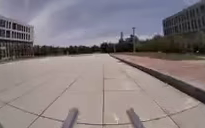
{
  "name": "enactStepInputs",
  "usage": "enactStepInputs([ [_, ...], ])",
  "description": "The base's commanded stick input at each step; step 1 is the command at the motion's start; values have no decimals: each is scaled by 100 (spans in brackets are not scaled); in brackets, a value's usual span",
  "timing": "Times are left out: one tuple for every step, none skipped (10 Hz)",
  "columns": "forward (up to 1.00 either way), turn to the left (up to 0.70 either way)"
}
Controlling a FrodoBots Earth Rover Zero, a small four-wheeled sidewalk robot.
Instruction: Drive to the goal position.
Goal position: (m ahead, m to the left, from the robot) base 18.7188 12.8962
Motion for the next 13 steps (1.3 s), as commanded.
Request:
enactStepInputs([
  [100,0],
  [100,0],
  [100,0],
  [100,-6],
  [100,-39],
  [100,-40],
  [100,-40],
  [100,-40],
  [100,-40],
  [100,-40],
  [100,-40],
  [100,-38],
  [100,-30],
])
